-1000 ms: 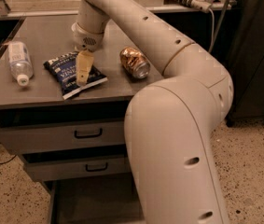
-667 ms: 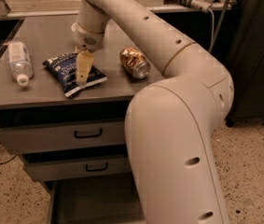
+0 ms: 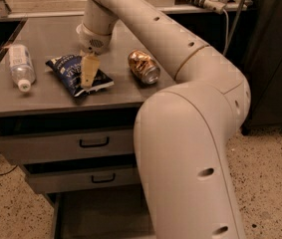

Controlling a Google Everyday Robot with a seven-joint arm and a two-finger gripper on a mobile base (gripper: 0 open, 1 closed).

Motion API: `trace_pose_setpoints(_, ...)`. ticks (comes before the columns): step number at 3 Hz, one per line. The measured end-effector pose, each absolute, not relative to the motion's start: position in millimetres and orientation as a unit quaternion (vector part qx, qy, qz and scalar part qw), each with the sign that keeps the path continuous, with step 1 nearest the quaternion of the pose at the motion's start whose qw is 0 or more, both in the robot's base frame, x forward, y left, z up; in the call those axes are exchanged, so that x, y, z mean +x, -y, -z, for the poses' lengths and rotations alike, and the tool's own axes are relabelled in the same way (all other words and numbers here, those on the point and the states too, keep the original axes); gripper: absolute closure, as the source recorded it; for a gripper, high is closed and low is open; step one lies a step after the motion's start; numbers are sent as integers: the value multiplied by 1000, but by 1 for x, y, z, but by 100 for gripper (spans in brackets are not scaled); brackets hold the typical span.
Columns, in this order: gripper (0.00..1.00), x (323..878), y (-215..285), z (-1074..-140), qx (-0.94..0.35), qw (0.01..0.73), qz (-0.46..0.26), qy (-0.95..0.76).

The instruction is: Place blue chip bag into bottom drawer

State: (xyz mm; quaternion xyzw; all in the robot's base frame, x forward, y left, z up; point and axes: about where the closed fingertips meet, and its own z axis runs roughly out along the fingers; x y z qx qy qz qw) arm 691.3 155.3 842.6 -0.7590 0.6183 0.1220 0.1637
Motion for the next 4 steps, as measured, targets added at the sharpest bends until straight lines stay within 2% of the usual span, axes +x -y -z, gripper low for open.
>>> trace_pose_setpoints(1, 100, 691, -155, -843, -759, 164, -122, -618)
trace_pose_setpoints(2, 100, 691, -155, -850, -759, 164, -122, -618)
trace_pose_setpoints(3, 100, 681, -141, -880, -732, 205, -110, -641)
trace_pose_setpoints(4, 100, 646, -137, -914, -705, 263, -106, -650)
